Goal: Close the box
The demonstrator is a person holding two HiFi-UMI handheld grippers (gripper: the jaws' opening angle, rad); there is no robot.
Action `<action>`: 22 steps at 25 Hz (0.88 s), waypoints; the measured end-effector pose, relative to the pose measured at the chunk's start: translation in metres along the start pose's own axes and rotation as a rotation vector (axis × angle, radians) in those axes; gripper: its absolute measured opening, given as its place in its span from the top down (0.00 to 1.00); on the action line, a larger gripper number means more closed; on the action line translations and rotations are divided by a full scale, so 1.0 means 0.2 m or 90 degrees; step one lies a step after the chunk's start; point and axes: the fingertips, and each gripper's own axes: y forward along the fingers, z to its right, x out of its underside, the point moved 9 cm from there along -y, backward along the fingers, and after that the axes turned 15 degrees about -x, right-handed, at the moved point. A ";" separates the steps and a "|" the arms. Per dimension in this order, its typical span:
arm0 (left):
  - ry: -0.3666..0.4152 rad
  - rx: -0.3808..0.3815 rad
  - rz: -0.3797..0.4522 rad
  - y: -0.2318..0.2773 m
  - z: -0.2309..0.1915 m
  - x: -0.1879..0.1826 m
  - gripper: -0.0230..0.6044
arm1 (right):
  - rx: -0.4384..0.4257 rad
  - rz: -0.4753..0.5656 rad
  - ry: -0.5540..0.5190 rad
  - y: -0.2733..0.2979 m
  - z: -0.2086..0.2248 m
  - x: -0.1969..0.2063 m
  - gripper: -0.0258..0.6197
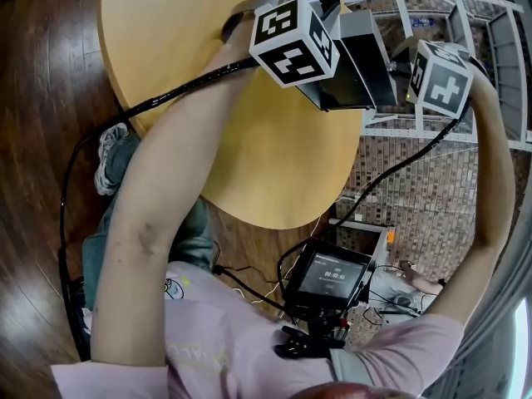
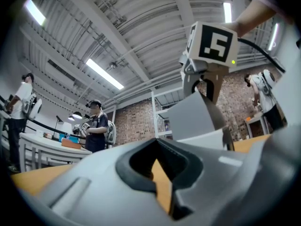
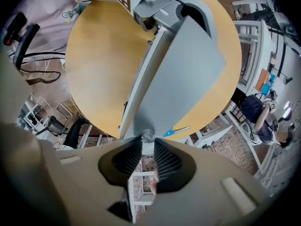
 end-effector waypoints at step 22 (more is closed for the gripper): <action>0.006 -0.048 0.009 0.01 -0.08 0.00 0.97 | 0.409 0.204 0.136 -0.08 0.04 0.09 0.84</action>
